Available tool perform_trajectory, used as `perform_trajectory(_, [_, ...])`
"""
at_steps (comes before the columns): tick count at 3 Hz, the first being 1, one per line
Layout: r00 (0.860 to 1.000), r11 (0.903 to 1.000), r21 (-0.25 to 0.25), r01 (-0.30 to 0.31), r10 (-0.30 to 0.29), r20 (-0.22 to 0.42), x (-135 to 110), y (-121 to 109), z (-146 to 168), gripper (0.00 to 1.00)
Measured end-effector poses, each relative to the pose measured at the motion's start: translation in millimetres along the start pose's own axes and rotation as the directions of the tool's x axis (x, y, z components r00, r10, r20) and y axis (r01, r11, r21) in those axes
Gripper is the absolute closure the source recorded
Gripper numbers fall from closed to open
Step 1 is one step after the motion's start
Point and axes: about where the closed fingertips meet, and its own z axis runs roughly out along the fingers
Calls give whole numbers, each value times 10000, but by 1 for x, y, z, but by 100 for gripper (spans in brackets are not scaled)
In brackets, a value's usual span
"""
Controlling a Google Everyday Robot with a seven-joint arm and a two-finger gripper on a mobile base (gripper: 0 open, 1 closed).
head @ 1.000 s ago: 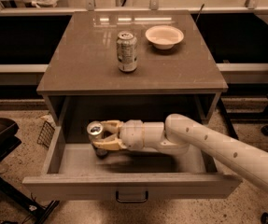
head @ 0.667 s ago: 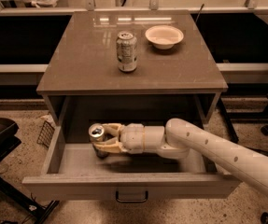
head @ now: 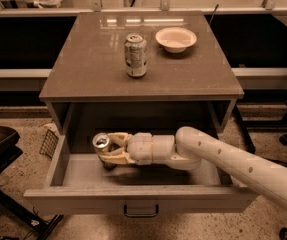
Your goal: Place redbull can into top drawer
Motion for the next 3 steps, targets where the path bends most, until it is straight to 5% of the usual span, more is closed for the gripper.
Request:
perform_trajectory(2, [10000,10000,-69,7,-7,23,-1,2,3,4])
perform_trajectory(3, [10000,10000,-90,10,-9,31,-2,2,4,0])
